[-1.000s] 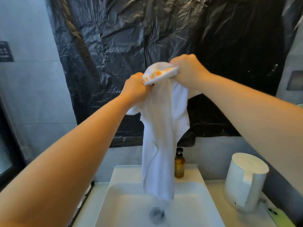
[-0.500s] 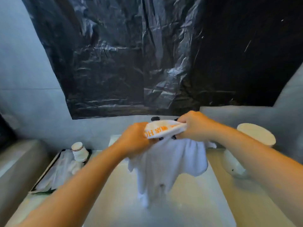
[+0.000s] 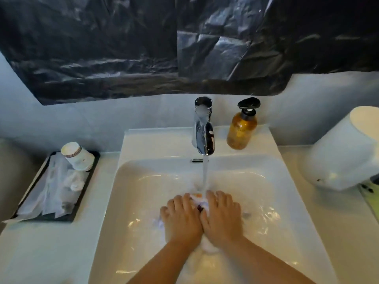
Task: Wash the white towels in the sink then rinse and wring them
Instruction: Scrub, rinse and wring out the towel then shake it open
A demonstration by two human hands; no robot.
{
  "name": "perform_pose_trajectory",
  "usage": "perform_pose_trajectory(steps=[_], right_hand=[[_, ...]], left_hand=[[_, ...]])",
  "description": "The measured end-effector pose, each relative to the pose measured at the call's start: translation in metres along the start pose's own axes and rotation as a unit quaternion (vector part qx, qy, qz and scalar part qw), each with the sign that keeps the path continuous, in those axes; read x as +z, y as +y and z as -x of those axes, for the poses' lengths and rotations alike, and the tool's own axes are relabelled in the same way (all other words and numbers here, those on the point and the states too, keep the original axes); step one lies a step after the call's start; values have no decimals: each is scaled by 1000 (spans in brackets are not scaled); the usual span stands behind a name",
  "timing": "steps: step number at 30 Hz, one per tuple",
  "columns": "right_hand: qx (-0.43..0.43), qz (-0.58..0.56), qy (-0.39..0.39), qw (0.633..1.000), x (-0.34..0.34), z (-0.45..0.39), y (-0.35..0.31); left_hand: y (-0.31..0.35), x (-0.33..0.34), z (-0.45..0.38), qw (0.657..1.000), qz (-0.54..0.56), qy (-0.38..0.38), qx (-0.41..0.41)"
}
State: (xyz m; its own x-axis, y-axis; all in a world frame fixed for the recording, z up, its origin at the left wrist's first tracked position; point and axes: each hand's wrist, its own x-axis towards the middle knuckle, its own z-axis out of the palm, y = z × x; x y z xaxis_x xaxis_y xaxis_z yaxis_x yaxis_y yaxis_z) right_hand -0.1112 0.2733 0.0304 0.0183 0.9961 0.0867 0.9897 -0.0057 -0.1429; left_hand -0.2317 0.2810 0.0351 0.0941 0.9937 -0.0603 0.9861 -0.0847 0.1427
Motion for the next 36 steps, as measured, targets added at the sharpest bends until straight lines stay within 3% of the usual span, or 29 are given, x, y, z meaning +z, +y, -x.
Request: perform_pose_trajectory(steps=[4, 9, 13, 15, 16, 18, 20, 22, 25, 27, 29, 34, 36], right_hand=[[-26, -12, 41, 999, 4, -33, 7], [-27, -12, -37, 999, -3, -61, 13], [2, -71, -162, 984, -25, -70, 12], [19, -92, -168, 981, -40, -68, 14], [-7, -65, -121, 991, -42, -60, 17], [-97, -2, -48, 994, -40, -31, 24], [-210, 44, -56, 975, -29, 0, 32], [-234, 52, -71, 968, -19, 13, 38], [-196, 30, -73, 977, -22, 0, 26], [-114, -42, -57, 991, -37, -16, 12], [-1, -131, -65, 989, -63, -31, 8], [89, -270, -208, 936, -109, -45, 19], [114, -261, -269, 920, -108, -42, 25]], left_hand=[[-9, -2, -35, 998, -30, -30, 42], [-7, -19, -51, 999, 14, -35, 27], [-13, -19, -44, 993, 105, 0, 44], [-19, -18, -31, 989, 126, 45, 62], [-24, -17, -19, 989, 112, 50, 80], [-30, -19, 8, 990, 58, -29, 126], [-38, -23, 25, 981, -25, -119, 150], [-43, -27, 27, 976, -20, -144, 163], [-45, -24, 17, 986, 43, -68, 146], [-43, -44, 10, 982, 170, -19, 82], [-40, -64, 0, 944, 328, -9, -31], [-42, -100, -18, 847, 495, -141, -136], [-47, -100, -22, 847, 468, -200, -151]])
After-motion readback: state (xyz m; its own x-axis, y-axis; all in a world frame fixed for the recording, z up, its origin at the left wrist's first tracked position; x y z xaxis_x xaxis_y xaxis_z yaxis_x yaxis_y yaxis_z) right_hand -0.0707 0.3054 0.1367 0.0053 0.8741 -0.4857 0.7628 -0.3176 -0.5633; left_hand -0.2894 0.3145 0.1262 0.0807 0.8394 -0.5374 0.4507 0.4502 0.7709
